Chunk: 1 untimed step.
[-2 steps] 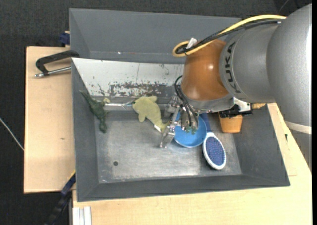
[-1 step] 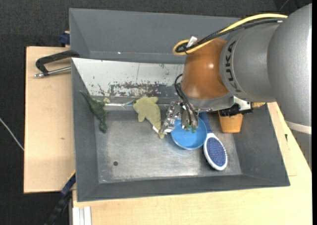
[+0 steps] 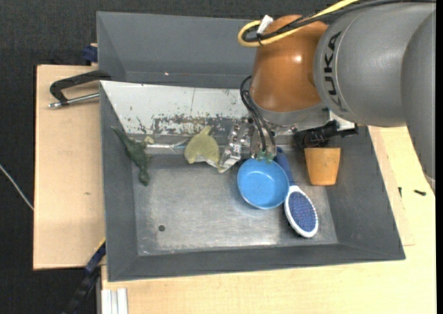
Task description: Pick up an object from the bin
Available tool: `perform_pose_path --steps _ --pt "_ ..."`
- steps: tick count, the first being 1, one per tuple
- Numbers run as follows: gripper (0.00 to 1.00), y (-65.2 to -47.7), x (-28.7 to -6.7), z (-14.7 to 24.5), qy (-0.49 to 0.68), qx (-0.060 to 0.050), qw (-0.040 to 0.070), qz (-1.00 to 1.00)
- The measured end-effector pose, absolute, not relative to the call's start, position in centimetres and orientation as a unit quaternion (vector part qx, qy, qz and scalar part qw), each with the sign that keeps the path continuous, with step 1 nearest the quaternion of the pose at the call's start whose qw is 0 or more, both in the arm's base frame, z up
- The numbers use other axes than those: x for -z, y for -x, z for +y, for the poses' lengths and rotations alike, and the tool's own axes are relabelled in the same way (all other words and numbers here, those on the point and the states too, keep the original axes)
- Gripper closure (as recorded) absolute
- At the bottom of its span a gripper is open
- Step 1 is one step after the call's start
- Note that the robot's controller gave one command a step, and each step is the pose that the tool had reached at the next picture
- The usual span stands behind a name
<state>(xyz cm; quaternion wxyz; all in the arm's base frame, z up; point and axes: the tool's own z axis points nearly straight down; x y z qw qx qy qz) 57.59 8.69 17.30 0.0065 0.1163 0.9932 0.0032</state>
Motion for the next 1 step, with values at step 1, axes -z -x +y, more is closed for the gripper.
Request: perform_pose_path --steps 1 --pt "1.00 -54.98 -18.99 2.86 -0.173 0.000 0.001 0.985"
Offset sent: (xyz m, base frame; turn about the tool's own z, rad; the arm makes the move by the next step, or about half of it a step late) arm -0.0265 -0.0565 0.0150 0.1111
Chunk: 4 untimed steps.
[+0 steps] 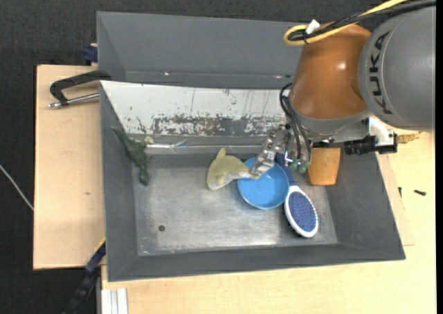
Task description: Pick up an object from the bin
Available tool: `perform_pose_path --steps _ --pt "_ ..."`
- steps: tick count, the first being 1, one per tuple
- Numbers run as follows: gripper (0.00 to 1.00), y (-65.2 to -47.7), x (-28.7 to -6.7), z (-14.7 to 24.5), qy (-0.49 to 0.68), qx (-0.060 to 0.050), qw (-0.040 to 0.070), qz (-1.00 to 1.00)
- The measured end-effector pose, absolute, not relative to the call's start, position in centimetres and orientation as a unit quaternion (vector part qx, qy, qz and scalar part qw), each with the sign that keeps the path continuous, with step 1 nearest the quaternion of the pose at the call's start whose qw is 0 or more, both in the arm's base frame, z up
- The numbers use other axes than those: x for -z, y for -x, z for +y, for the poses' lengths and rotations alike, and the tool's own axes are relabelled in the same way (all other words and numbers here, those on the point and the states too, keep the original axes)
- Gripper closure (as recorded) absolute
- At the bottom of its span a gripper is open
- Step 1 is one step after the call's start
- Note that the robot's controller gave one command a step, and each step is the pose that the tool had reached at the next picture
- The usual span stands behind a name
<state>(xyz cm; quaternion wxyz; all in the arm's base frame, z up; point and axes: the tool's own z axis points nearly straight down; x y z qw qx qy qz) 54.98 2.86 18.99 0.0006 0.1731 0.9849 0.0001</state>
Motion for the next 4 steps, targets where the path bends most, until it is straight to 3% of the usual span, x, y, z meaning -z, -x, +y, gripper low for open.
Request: perform_pose_path --steps 1,2,3,4 --pt "1.00 -55.7 -30.4 3.1 -0.192 -0.002 0.007 0.981" --pt "0.00 -55.6 -29.9 3.1 -0.192 -0.001 0.003 0.981" --pt "0.00 -58.0 -12.4 7.1 -0.064 0.000 -0.003 0.998" --pt "0.00 -57.9 -8.3 8.2 0.020 0.000 -0.001 1.000"
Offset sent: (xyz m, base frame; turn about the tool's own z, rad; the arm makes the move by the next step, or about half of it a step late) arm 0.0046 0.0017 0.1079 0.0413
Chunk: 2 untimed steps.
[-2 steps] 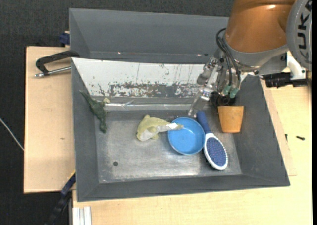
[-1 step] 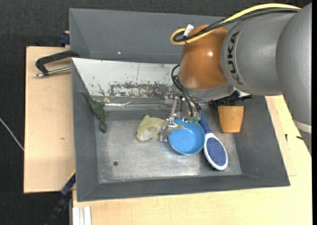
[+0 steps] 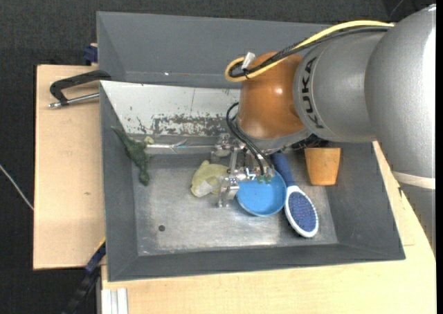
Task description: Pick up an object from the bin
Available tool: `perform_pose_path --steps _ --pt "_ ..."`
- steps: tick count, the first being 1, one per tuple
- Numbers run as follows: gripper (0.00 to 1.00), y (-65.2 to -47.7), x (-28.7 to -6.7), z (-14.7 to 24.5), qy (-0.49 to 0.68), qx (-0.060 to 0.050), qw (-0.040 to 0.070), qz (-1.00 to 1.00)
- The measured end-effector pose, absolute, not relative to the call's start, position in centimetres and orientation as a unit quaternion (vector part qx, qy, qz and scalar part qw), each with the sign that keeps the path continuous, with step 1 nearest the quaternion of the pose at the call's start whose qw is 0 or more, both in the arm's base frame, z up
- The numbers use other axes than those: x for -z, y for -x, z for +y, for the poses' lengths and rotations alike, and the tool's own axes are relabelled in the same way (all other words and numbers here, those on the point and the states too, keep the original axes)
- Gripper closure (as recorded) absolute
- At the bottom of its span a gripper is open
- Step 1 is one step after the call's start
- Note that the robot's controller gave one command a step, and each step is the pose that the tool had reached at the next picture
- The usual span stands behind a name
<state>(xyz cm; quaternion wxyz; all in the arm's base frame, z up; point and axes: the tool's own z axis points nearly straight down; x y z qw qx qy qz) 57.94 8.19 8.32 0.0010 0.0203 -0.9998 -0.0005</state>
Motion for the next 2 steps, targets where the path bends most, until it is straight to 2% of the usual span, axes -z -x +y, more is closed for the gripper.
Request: perform_pose_path --steps 1,2 --pt "1.00 -58.0 -8.5 8.2 -0.020 0.001 0.000 -1.000" --pt "1.00 -56.6 -21.4 7.0 -0.012 0.001 -0.007 -1.000"
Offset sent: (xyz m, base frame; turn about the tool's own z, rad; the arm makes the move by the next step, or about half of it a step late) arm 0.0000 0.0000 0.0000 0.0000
